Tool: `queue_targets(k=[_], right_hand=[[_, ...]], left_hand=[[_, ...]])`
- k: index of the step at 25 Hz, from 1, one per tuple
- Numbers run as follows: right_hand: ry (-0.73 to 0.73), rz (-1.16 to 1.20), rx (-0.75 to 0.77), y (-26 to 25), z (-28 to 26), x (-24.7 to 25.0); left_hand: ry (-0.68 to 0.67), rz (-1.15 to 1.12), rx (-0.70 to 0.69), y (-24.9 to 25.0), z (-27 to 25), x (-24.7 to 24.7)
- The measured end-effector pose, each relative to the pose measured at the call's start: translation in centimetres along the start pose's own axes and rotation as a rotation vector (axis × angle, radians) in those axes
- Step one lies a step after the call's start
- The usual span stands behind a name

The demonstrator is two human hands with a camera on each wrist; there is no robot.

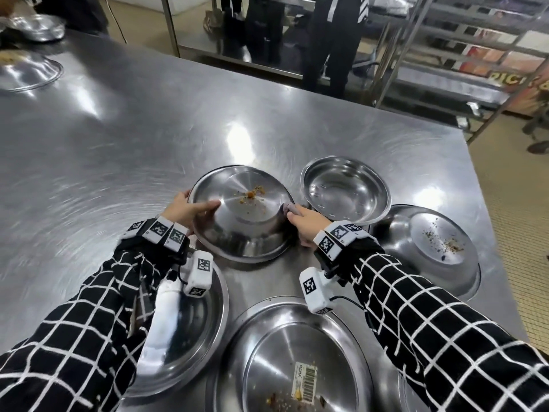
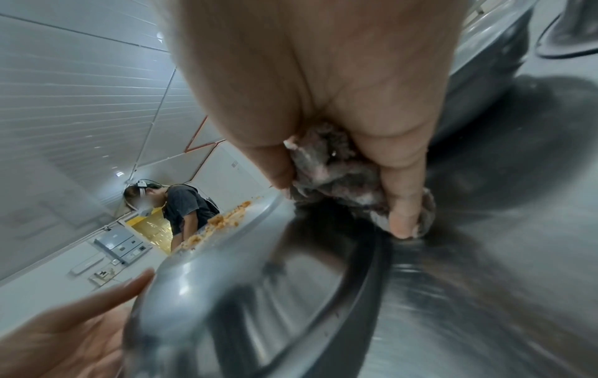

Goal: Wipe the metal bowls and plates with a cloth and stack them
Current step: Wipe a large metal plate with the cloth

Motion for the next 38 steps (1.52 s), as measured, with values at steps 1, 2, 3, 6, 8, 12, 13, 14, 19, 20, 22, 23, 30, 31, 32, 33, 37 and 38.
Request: queue_targets(k=[1, 2, 3, 6, 8, 12, 13, 14, 19, 20, 22, 23, 30, 31, 32, 33, 37, 38], right_hand=[[0.023, 0.019, 0.011, -0.4, 0.5, -0.2], [0.059, 0.044, 0.031, -0.8, 1.0, -0.3], [0.100, 0.083, 0.069, -1.4, 1.1, -0.2], [0.241, 0.280, 0.108, -3.4, 0.6, 0.6], [0.352, 0.408, 0.121, -4.7, -0.6, 1.3], [0.535, 0.508, 0.138, -6.6, -5.4, 4.0], [0.557, 0.513, 0.139, -7.1, -6.9, 4.9], [0.605, 0.511, 0.145, -7.0, -8.6, 5.8], [0.876, 0.462, 0.131, -5.2, -20.3, 8.9], [0.926, 0.473, 0.093, -4.4, -22.9, 8.9], [0.999, 0.505, 0.034, -3.4, -27.8, 8.5], [1.043, 0.512, 0.009, -2.6, -30.7, 8.2], [1.385, 0.611, -0.174, 3.5, -48.8, 4.9], [1.446, 0.624, -0.203, 4.9, -51.4, 4.2], [1.490, 0.637, -0.213, 5.8, -53.8, 3.6], [1.518, 0.636, -0.247, 7.2, -55.9, 2.9], [1.591, 0.570, -0.345, 12.2, -64.4, 0.5], [1.598, 0.576, -0.361, 12.9, -65.9, 0.1]], left_hand=[[0.012, -0.041, -0.010, 0.5, -0.7, 0.3], [0.002, -0.084, -0.031, 1.0, -1.6, 0.4], [-0.006, -0.126, -0.053, 1.4, -2.1, 0.7], [-0.072, -0.155, -0.106, 2.7, -3.8, 1.2], [-0.090, -0.114, -0.166, 3.5, -6.0, 1.1], [-0.144, -0.121, -0.267, 4.2, -10.9, -1.0], [-0.167, -0.140, -0.291, 4.3, -11.8, -1.6], [-0.189, -0.158, -0.309, 4.3, -13.0, -2.6], [-0.373, -0.117, -0.279, 3.0, -18.5, -8.2], [-0.424, -0.094, -0.269, 2.5, -19.5, -9.5], [-0.507, -0.053, -0.264, 1.6, -21.6, -11.9], [-0.555, -0.025, -0.243, 0.7, -22.8, -13.3], [-0.816, 0.068, -0.034, -7.0, -31.9, -23.9], [-0.846, 0.071, -0.016, -8.1, -33.4, -25.6], [-0.878, 0.074, 0.005, -9.3, -34.3, -27.3], [-0.903, 0.110, 0.014, -10.7, -35.3, -29.1], [-0.845, 0.206, 0.095, -17.6, -38.4, -35.4], [-0.833, 0.244, 0.094, -19.0, -38.8, -36.6]])
Point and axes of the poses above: each hand's wrist, its own z-axis towards the middle knuckle, its own x-axis out of the back of the hand, y = z × x, the point moved 4 cm from there along z, towards the middle knuckle, and after that the axes turned 13 degrees about x, right-handed, at the moved point
